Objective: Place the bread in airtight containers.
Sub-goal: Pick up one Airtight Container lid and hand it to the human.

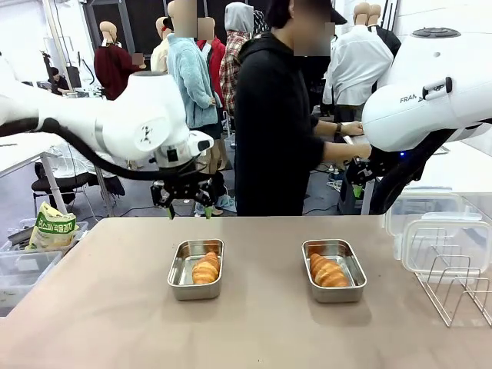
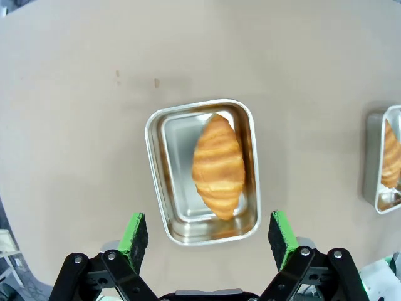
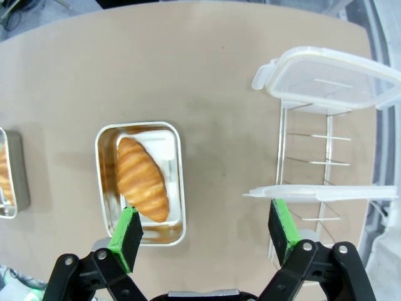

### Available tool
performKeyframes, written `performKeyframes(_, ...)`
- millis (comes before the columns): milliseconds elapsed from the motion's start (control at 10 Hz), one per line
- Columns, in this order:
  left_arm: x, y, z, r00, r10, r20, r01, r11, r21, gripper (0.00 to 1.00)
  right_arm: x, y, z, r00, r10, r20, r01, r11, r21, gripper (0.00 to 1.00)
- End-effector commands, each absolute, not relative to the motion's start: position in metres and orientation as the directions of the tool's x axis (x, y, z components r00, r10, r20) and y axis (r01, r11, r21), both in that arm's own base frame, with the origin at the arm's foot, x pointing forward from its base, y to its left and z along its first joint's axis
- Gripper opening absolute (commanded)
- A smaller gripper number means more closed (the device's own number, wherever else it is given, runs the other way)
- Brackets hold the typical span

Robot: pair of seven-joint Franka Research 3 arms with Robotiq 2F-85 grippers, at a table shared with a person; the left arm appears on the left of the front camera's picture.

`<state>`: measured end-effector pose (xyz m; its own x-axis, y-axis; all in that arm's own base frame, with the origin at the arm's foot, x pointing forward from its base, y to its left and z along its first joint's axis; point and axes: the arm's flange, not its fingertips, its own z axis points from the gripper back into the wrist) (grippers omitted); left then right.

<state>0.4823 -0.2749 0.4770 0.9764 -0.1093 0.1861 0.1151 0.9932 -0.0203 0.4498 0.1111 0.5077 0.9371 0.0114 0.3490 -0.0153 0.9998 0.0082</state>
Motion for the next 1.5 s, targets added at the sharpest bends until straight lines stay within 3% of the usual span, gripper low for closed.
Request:
performKeyframes(0,0.4848,-0.2841,0.4871,0.982,-0.12,0.144,0.119,0.993,0.009,1.0,0.4491,0.1109,0.5083,0.937,0.015,0.348,-0.018,1.0,0.007,1.0)
performKeyframes(1400,0.4788,-0.2832,0.4916,0.981,-0.124,0.15,0.126,0.992,-0.003,1.0,0.4491,0.1109,0.5083,0.937,0.015,0.348,-0.018,1.0,0.007,1.0)
